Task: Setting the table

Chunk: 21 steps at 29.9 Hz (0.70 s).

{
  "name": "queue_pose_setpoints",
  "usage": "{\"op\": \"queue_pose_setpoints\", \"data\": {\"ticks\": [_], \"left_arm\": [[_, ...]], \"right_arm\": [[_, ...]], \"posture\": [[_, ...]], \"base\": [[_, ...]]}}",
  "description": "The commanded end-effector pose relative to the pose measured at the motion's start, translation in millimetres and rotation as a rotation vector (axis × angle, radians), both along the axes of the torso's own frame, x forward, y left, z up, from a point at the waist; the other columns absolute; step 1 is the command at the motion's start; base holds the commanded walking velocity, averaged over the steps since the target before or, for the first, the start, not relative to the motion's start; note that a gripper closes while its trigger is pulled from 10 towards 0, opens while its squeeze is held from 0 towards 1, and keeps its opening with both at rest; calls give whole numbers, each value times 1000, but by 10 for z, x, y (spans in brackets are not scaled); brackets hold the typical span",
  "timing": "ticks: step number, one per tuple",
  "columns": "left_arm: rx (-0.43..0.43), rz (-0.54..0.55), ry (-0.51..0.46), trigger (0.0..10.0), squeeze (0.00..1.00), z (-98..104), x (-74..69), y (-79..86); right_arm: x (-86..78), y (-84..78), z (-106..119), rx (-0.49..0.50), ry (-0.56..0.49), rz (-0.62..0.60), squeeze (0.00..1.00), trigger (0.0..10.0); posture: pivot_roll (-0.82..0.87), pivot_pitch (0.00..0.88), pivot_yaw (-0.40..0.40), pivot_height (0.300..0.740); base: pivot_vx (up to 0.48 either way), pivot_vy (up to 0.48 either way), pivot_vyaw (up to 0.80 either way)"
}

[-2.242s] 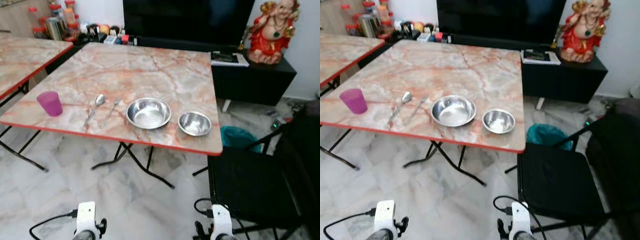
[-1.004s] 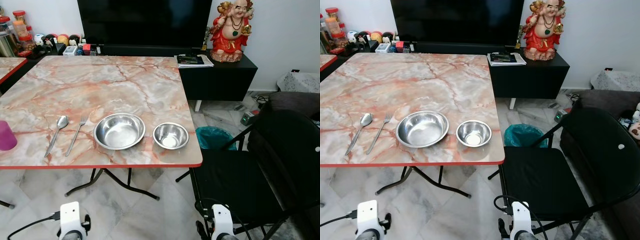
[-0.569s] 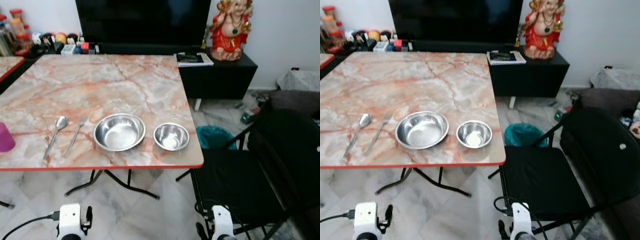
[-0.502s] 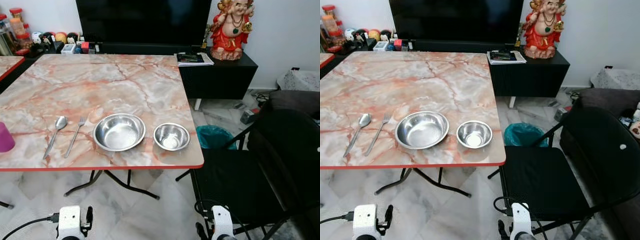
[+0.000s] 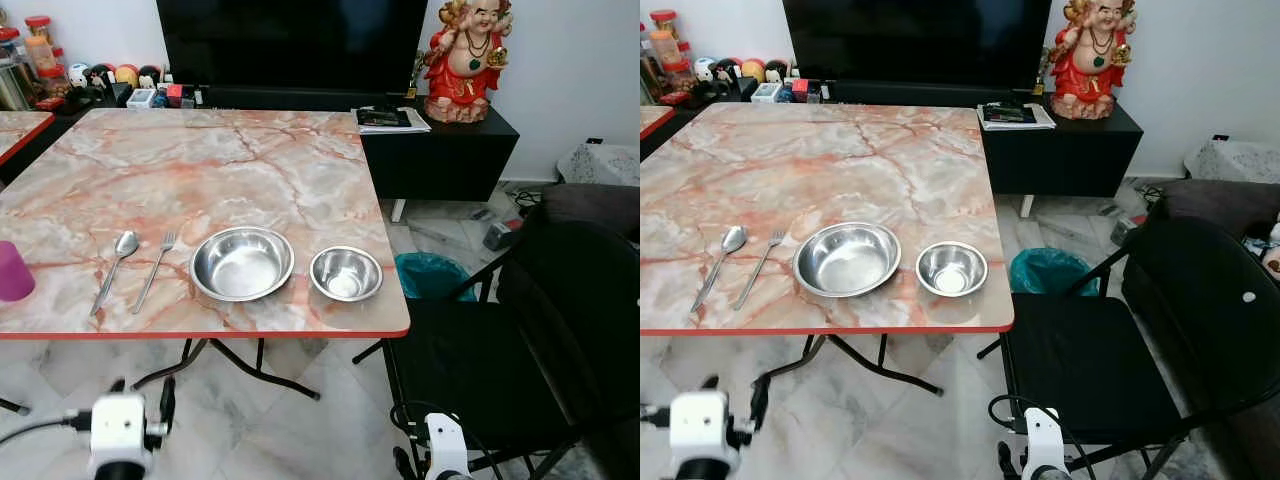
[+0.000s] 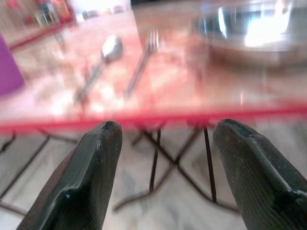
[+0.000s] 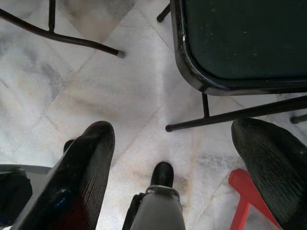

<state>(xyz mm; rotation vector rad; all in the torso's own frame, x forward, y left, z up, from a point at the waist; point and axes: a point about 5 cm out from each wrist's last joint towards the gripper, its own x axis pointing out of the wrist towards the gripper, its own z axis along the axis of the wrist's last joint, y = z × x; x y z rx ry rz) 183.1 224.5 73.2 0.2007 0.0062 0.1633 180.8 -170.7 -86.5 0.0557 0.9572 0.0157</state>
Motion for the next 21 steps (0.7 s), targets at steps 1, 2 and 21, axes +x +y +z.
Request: {"op": "queue_pose_setpoints", "data": {"ticks": [1, 2, 21], "left_arm": [[-26, 12, -67, 10000, 0, 229, 194, -22], [-56, 10, -96, 10000, 0, 310, 301, -42], [-393, -4, -85, 10000, 1000, 999, 1764, -279]], "right_arm": [[48, -26, 24, -2, -13, -23, 0, 10000], [53, -25, 26, -2, -14, -24, 0, 10000], [83, 25, 38, 13, -29, -57, 0, 10000]], "posture": [[131, 0, -58, 740], [129, 0, -57, 740], [87, 0, -40, 740]], "base": [[0, 0, 0], [0, 0, 0], [0, 0, 0]]}}
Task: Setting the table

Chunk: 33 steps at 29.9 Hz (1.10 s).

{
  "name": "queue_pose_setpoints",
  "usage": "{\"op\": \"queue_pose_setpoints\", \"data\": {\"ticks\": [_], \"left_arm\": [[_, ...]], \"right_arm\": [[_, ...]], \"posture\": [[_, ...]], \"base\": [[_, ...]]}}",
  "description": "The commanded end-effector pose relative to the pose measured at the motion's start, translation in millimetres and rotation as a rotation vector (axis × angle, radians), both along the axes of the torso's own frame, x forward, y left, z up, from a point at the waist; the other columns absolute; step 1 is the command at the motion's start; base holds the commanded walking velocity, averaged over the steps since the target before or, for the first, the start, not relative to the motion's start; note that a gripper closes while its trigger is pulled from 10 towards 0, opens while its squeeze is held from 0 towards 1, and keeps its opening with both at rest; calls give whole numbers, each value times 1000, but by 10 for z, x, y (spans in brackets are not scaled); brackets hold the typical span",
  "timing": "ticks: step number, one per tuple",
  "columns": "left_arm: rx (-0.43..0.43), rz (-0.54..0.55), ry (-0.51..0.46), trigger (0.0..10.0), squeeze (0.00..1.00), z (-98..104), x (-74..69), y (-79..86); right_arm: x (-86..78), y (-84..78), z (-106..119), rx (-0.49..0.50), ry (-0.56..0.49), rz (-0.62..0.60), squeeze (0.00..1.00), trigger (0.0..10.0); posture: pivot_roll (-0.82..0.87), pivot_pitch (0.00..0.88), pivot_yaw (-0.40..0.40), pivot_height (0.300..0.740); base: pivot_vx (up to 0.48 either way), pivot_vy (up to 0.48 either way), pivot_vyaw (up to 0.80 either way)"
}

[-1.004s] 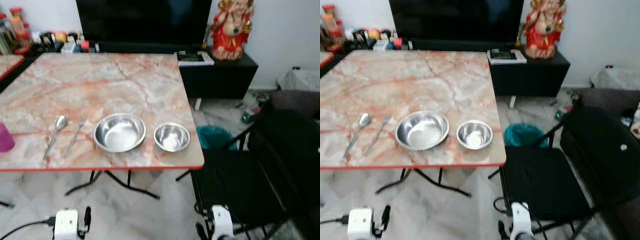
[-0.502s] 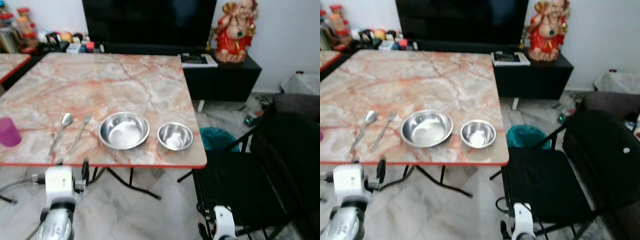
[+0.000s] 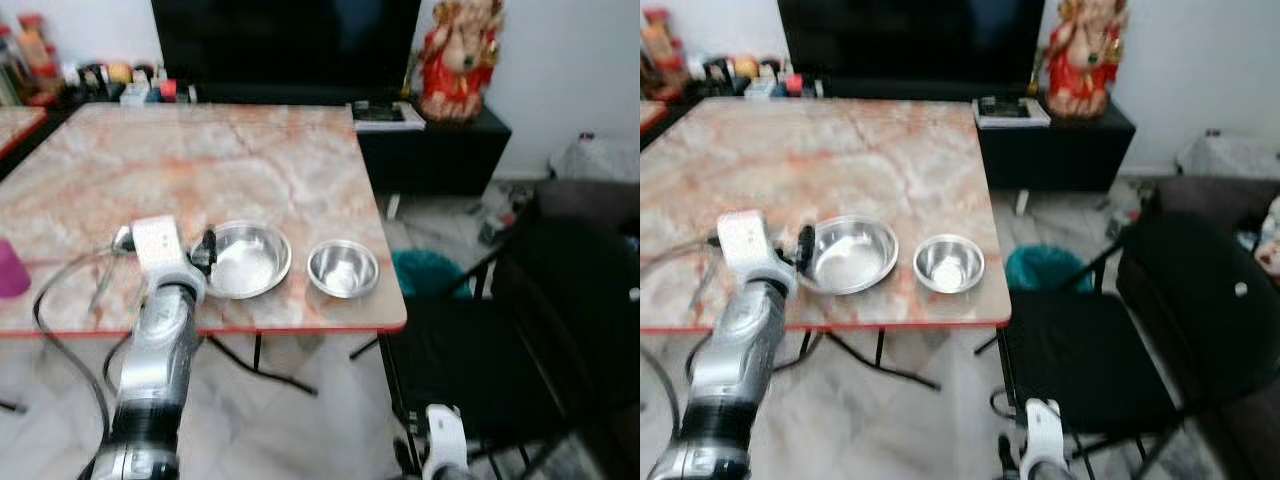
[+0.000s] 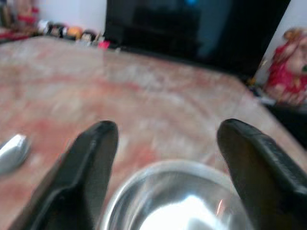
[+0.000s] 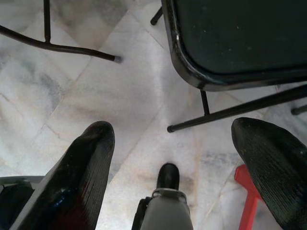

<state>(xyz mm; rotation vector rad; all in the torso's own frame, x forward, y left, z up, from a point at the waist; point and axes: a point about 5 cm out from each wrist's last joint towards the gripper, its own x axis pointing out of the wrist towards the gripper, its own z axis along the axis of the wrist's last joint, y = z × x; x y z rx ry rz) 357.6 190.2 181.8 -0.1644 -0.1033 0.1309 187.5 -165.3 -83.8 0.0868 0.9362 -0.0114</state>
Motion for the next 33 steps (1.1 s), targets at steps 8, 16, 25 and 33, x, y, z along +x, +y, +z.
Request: {"op": "queue_pose_setpoints", "data": {"ticks": [8, 16, 25, 33], "left_arm": [[-114, -15, 253, 10000, 1000, -53, 304, 122], [-214, -23, 354, 10000, 1000, -101, 357, 146], [-169, -2, 436, 10000, 1000, -175, 348, 152], [-148, 28, 457, 10000, 0, -201, 331, 170]], "right_arm": [[6, -27, 6, 1, -7, -28, 0, 10000], [6, -32, 6, 4, -7, -30, 0, 10000], [-1, -28, 3, 5, -7, -32, 0, 10000], [-20, -24, -6, 8, -3, -41, 0, 10000]], "posture": [[84, 0, -35, 740], [82, 0, -34, 740], [76, 0, -26, 740], [76, 0, -23, 740]], "base": [[0, 0, 0], [0, 0, 0], [0, 0, 0], [0, 0, 0]]}}
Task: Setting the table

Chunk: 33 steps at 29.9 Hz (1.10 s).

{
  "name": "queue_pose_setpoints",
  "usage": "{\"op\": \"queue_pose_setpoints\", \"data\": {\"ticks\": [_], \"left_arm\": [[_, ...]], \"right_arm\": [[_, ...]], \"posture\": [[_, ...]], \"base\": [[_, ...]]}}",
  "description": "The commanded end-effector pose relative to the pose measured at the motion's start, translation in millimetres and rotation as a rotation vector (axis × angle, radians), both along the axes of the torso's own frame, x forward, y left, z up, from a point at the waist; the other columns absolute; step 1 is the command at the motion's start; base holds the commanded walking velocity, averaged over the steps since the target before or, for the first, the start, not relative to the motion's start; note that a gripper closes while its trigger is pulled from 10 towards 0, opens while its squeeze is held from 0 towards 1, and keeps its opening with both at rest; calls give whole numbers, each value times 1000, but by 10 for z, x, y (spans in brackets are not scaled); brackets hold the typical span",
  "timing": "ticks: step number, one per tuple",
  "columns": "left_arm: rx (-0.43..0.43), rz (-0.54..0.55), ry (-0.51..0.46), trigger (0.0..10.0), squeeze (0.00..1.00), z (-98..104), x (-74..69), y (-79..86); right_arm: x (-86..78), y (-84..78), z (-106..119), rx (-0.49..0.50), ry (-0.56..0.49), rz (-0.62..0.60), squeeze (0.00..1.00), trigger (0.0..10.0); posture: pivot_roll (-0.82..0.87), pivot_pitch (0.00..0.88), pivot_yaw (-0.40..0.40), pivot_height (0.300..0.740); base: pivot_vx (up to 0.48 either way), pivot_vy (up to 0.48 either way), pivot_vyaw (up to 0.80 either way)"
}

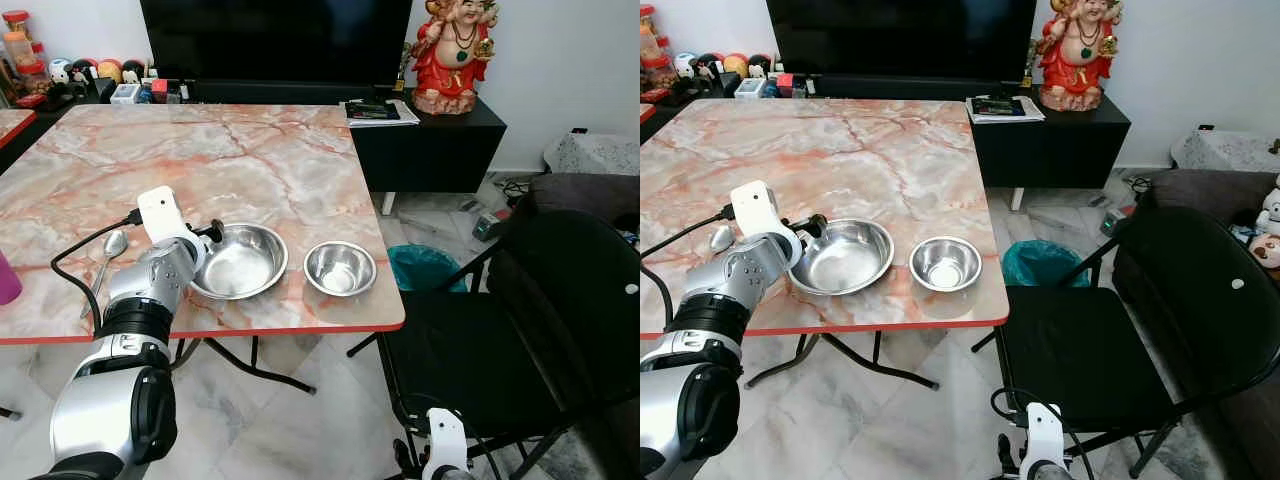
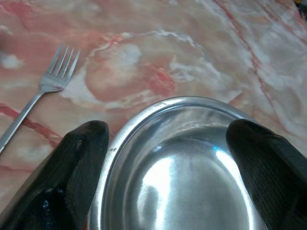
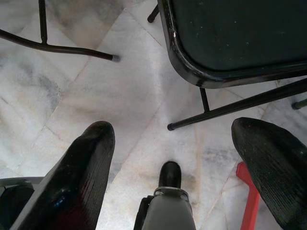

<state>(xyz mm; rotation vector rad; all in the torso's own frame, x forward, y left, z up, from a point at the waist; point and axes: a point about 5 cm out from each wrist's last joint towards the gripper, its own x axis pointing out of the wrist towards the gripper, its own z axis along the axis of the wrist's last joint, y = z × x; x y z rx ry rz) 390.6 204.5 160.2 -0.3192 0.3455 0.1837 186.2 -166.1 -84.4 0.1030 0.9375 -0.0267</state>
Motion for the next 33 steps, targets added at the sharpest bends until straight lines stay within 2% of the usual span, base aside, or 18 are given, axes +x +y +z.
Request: {"op": "queue_pose_setpoints", "data": {"ticks": [1, 12, 19, 24, 27, 33], "left_arm": [[55, 10, 24, 10000, 0, 12, -4, 33], [53, 39, 75, 10000, 0, -148, -114, 39], [61, 88, 106, 10000, 0, -244, -211, 112], [59, 90, 113, 10000, 0, -266, -231, 109], [-18, 84, 119, 10000, 0, -319, -230, 42], [-43, 91, 133, 10000, 0, -352, -234, 1]], "right_arm": [[-11, -16, -2, 1, -5, -22, 0, 10000], [-30, -8, -11, 5, -3, -29, 0, 10000], [-22, -13, -7, 3, -4, -29, 0, 10000], [-17, -16, -5, 3, -4, -29, 0, 10000], [-5, -23, 1, 1, -7, -27, 0, 10000], [-2, -26, 3, 1, -8, -30, 0, 10000]], "posture": [[77, 0, -22, 740], [76, 0, -23, 740], [77, 0, -29, 740], [79, 0, -31, 740], [74, 0, -33, 740], [64, 0, -30, 740]], "base": [[0, 0, 0], [0, 0, 0], [0, 0, 0], [0, 0, 0], [0, 0, 0], [0, 0, 0]]}}
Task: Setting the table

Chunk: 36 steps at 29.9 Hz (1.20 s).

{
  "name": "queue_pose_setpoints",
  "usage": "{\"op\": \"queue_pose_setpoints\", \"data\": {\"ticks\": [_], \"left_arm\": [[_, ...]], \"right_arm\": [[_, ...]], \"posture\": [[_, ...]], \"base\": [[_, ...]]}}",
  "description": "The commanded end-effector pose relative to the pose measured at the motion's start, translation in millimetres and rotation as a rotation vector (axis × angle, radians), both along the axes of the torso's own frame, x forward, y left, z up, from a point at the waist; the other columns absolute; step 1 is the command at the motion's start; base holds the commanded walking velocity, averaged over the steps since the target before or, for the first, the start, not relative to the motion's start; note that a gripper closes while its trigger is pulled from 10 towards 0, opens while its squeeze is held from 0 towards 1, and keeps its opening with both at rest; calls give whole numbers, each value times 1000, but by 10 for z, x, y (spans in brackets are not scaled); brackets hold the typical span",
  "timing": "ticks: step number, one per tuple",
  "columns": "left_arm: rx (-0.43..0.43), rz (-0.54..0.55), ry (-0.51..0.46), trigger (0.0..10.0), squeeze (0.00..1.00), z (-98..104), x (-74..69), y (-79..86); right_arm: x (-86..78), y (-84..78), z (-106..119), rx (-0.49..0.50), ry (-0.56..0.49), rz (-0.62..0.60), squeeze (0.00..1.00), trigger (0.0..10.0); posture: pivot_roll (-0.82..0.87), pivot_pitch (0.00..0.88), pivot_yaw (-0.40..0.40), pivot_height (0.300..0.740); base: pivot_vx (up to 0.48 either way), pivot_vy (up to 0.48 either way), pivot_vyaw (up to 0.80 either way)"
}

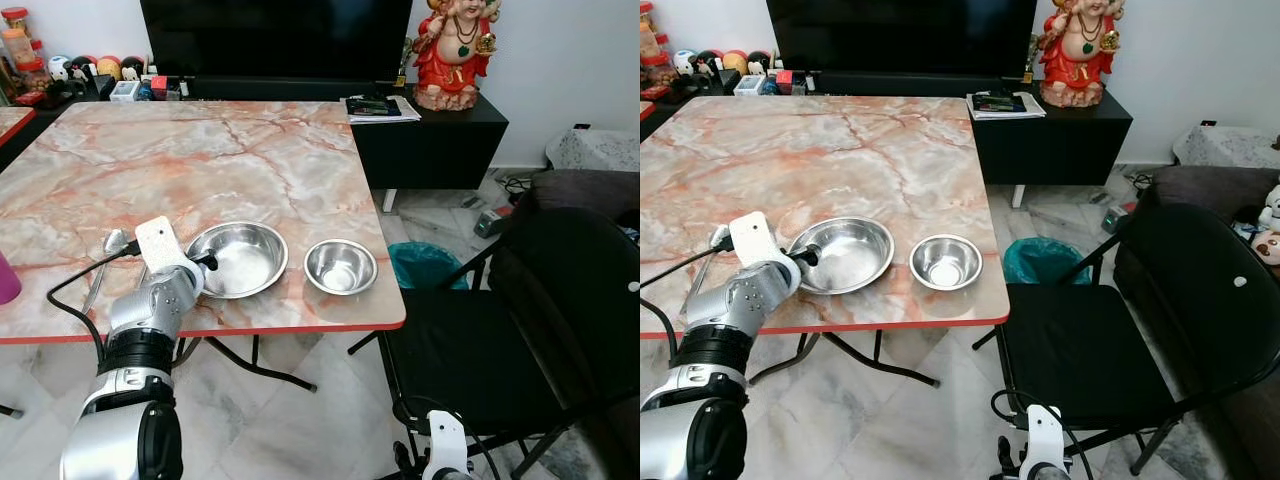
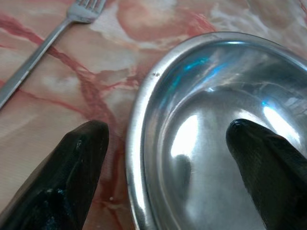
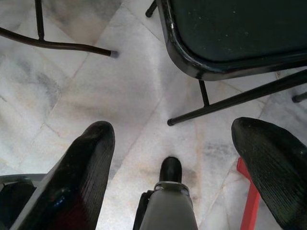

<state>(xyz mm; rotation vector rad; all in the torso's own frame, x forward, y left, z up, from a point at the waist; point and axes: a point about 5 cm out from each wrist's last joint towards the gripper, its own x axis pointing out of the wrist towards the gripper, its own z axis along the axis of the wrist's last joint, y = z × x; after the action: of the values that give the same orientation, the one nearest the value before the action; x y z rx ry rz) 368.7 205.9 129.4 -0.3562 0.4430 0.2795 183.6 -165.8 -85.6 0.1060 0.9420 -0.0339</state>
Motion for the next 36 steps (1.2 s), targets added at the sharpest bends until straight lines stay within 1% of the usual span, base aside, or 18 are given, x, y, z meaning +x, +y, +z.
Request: {"op": "queue_pose_setpoints", "data": {"ticks": [1, 6, 11, 12, 13, 14, 15, 20, 22, 23, 24, 36], "left_arm": [[-16, 8, 25, 10000, 0, -46, -14, -17], [-12, 10, 37, 10000, 0, -53, -19, -10], [-10, 21, 56, 10000, 0, -101, -51, 23], [-11, 23, 57, 5843, 0, -105, -53, 24], [-13, 24, 58, 3804, 0, -108, -55, 24], [-15, 24, 59, 3255, 0, -112, -56, 24], [-16, 23, 59, 1490, 0, -114, -57, 20], [-29, 20, 62, 1451, 0, -129, -59, -6], [-30, 17, 64, 1059, 0, -134, -58, -16], [-30, 16, 64, 1059, 0, -134, -58, -17], [-30, 15, 64, 0, 0, -134, -58, -16], [-34, 4, 62, 0, 0, -141, -61, -42]], "right_arm": [[24, -29, 15, 1, -12, -24, 0, 10000], [26, -29, 16, 1, -12, -24, 0, 10000], [25, -27, 15, 2, -12, -24, 0, 10000], [25, -26, 15, 3, -12, -24, 0, 10000], [25, -25, 15, 3, -12, -24, 0, 10000], [25, -24, 15, 3, -12, -25, 0, 10000], [25, -24, 15, 3, -12, -25, 0, 10000], [24, -26, 14, 3, -11, -25, 0, 10000], [23, -26, 14, 3, -11, -25, 0, 10000], [22, -26, 14, 3, -11, -25, 0, 10000], [22, -26, 13, 3, -11, -25, 0, 10000], [27, -24, 16, 2, -12, -20, 0, 10000]], "posture": [[64, 0, -30, 740], [69, 0, -32, 740], [69, 0, -29, 740], [69, 0, -29, 740], [69, 0, -29, 740], [69, 0, -29, 740], [69, 0, -29, 740], [66, 0, -28, 740], [67, 0, -28, 740], [67, 0, -28, 740], [67, 0, -28, 740], [65, 0, -28, 740]], "base": [[0, 0, 0], [0, 0, 0], [0, 0, 0], [0, 0, 0], [0, 0, 0], [0, 0, 0], [0, 0, 0], [0, 0, 0], [0, 0, 0], [0, 0, 0], [0, 0, 0], [0, 0, 0]]}}
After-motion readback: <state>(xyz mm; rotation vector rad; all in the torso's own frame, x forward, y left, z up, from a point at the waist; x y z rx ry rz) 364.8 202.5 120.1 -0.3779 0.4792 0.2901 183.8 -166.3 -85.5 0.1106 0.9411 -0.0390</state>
